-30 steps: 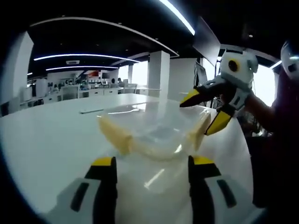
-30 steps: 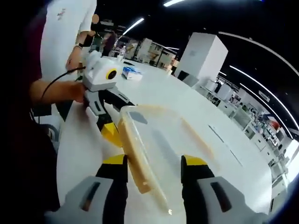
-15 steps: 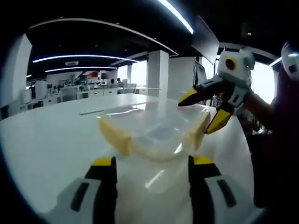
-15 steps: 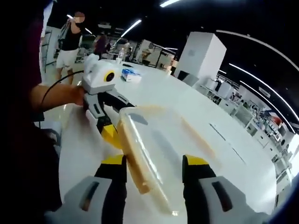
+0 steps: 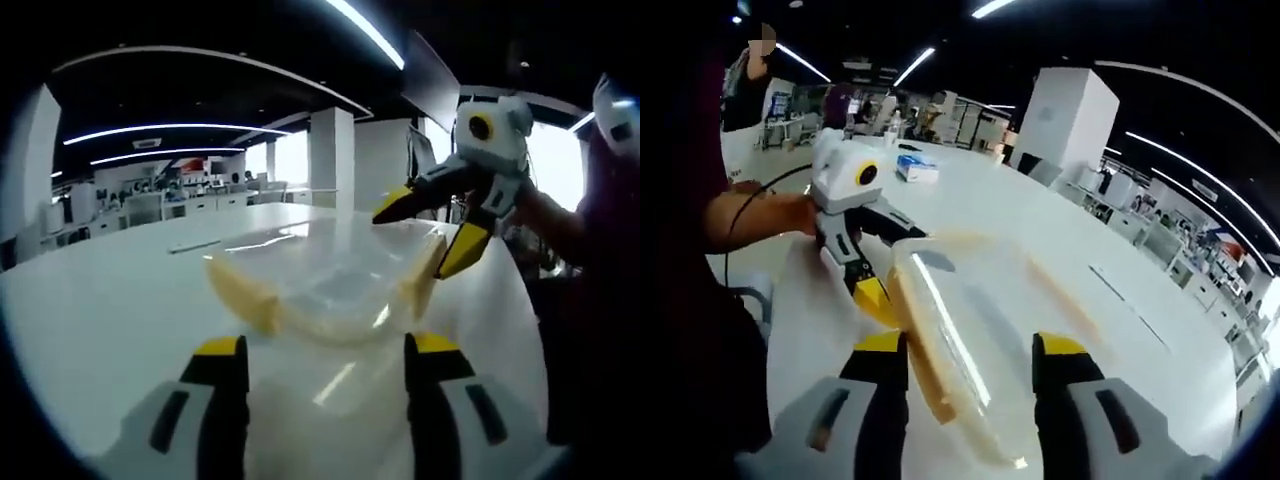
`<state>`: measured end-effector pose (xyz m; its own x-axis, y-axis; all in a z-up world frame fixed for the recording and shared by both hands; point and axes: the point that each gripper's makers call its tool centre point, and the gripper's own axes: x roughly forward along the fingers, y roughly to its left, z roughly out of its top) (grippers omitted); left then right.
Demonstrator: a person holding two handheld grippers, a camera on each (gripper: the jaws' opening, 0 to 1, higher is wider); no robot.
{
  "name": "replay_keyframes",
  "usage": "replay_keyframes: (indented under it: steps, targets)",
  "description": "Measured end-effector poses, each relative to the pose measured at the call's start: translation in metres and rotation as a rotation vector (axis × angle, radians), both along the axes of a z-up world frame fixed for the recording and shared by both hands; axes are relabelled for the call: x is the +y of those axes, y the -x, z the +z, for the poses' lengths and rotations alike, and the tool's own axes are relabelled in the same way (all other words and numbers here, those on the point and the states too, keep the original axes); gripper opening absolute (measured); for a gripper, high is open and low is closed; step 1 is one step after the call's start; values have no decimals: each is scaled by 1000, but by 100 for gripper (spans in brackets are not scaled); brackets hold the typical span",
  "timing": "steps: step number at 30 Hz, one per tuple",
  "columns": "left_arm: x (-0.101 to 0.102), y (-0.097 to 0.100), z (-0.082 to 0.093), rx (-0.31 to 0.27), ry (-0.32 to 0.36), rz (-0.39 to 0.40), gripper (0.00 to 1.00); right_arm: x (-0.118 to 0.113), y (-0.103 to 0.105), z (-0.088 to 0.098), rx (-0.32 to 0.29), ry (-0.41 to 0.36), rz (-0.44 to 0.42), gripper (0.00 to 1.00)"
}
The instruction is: Snap each plastic latch of the storage box into its locked position after aligning the lid with the box until every specified latch is closed and the lid sits flush.
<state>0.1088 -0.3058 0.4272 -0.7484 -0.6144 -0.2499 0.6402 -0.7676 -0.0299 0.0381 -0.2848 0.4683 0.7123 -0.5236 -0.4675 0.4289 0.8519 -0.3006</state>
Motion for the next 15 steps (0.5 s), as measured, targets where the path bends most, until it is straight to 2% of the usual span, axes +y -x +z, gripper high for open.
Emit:
replay_keyframes:
  steps: [4, 8, 10, 15]
  targets:
    - [0, 0, 1, 9, -2, 2, 63, 1, -5, -2, 11, 7, 4, 48]
    - [0, 0, 1, 4, -3, 4, 63, 0, -7, -3, 25, -2, 26, 44]
    - [-1, 0, 1, 5, -3, 9, 62, 3, -9, -2, 35, 18, 46, 41]
    - [-1, 0, 2, 11, -5, 6, 61, 2, -9, 0, 29, 13, 62, 39]
